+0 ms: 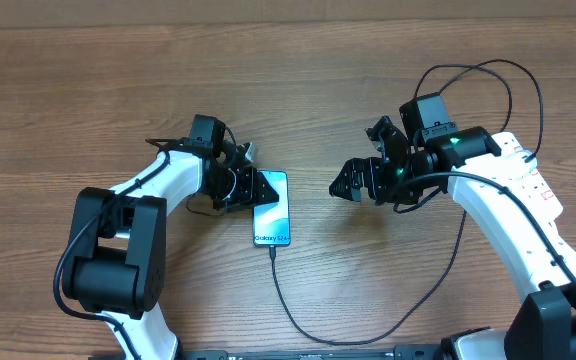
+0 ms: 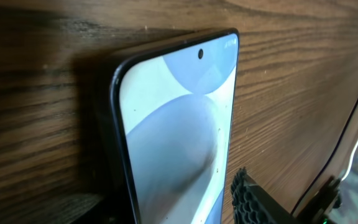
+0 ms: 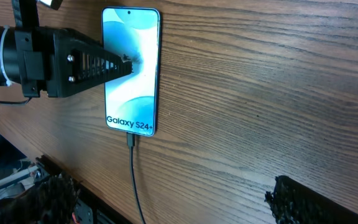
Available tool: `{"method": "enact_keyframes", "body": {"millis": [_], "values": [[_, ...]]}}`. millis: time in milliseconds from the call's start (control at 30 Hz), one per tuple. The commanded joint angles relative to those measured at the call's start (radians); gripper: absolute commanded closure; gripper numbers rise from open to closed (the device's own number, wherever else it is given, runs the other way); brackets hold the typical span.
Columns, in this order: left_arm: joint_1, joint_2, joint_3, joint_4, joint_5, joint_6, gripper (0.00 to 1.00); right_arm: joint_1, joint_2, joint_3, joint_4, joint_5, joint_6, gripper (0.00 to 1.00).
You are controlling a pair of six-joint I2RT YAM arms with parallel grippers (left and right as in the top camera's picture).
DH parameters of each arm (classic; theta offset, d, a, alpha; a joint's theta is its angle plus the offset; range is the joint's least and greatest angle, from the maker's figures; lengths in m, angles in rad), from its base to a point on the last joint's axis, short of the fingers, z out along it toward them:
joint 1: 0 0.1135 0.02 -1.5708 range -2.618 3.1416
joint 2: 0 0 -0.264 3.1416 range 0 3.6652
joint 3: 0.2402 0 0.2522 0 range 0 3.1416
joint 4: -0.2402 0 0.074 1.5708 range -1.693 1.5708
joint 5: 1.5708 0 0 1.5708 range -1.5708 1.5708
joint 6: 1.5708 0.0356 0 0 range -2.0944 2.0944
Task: Plug charger to phone and switch on socket
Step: 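Lower the phone with the left gripper and lay it flat on the table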
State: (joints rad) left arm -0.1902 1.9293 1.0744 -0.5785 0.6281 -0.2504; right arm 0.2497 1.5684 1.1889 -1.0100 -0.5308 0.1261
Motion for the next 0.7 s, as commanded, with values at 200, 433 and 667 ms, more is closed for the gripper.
{"method": "enact_keyframes", "body": {"millis": [200, 433, 667], "values": [[0.006, 0.065, -0.04, -0.004, -0.247, -0.108, 0.54, 0.003, -0.003, 0.008, 0.006, 0.007, -0.012, 0.0], [0.006, 0.065, -0.035, -0.08, -0.324, -0.071, 0.53, 0.003, -0.003, 0.008, 0.008, 0.011, -0.012, 0.0], [0.006, 0.065, 0.021, -0.162, -0.403, -0.067, 0.53, 0.003, -0.003, 0.008, 0.009, 0.033, -0.011, 0.0]]}}
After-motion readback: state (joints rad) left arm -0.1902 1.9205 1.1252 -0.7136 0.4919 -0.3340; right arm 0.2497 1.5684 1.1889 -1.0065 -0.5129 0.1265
